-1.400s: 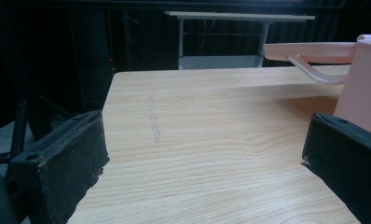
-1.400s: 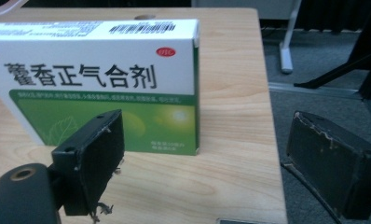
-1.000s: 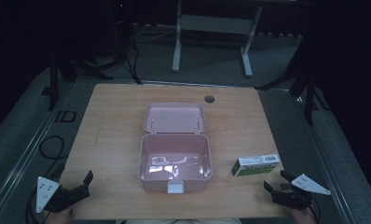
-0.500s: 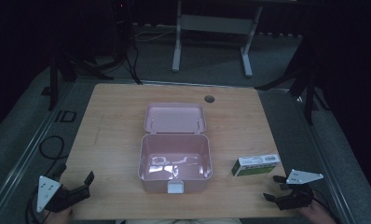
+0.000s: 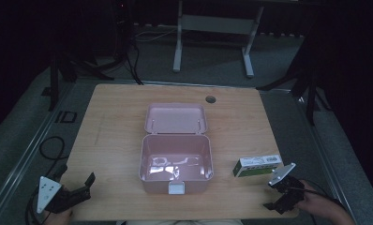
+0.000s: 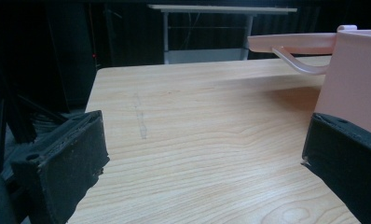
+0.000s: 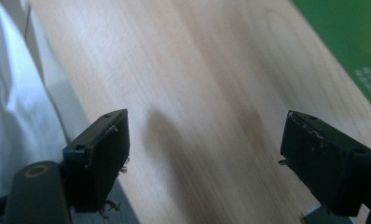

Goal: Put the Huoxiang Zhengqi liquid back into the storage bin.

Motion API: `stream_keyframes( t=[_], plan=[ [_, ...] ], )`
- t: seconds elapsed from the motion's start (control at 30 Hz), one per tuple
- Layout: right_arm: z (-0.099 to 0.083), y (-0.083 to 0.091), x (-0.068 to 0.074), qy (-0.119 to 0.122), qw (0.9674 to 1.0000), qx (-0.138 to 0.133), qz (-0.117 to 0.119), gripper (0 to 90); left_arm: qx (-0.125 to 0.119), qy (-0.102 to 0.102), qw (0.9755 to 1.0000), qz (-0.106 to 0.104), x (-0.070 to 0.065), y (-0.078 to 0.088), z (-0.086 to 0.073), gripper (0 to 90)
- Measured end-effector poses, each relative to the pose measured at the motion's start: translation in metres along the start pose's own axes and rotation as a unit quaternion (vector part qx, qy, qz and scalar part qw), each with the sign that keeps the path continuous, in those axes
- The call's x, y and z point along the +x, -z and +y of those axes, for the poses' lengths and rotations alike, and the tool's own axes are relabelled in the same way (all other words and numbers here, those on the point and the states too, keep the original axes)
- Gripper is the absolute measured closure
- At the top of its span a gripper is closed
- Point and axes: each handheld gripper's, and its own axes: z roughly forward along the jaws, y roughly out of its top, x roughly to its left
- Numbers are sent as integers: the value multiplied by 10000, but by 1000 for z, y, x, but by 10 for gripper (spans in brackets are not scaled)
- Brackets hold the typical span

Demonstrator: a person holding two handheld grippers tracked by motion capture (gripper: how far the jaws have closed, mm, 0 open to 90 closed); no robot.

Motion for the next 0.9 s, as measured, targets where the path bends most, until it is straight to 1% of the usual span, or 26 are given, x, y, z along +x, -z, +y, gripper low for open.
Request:
stream_keyframes(
  t=[0.03,0.07,0.1,0.13,0.17,0.2,0.23,0.3,0.4,0.43,0.47,0.63,0.67,0.7,0.73,0.77,0.83,0.9],
  plan=[
    [3,0,1,99,9998,148,22,153,0,0,10000,0,0,0,0,1],
    [6,1,1,259,9989,355,149,146,14,-11,10000,-5,0,0,0,0],
    [7,1,1,317,9983,446,195,146,14,-11,10000,-5,0,0,0,1],
    [7,1,1,317,9983,446,195,146,13,-15,10000,-16,0,0,0,1],
    [13,3,2,489,9960,713,224,145,21,-25,10000,-26,0,0,0,1],
    [13,3,2,489,9960,713,224,145,21,-25,10000,-26,0,0,0,1],
    [19,4,3,641,9937,897,196,146,21,-18,10000,-33,0,0,0,0],
    [24,6,4,803,9917,997,150,146,26,-27,10000,-39,-1,0,0,1],
    [32,11,6,976,9893,1078,126,156,34,-37,10000,-56,-1,-1,0,1],
    [32,11,6,976,9893,1078,126,156,35,-38,10000,-55,-1,-1,0,1],
    [38,15,8,1109,9874,1118,138,166,38,-41,10000,-64,-1,-1,0,0],
    [52,28,10,1374,9824,1260,112,186,54,-45,9999,-81,-1,-1,0,0],
    [55,32,9,1397,9819,1277,102,186,59,-46,9999,-85,-1,-1,0,1],
    [55,32,9,1397,9819,1277,102,186,59,-46,9999,-85,-1,-1,0,0],
    [58,35,9,1434,9813,1284,88,186,64,-49,9999,-92,-1,-1,-1,0],
    [66,44,8,1483,9802,1314,45,186,63,-48,9999,-93,-1,-1,-1,1],
    [72,50,7,1560,9788,1324,-6,186,60,-42,9999,-103,-1,-1,-1,0],
    [78,56,6,1607,9783,1310,-46,176,61,-40,9999,-111,-1,-1,-1,0]
  ],
)
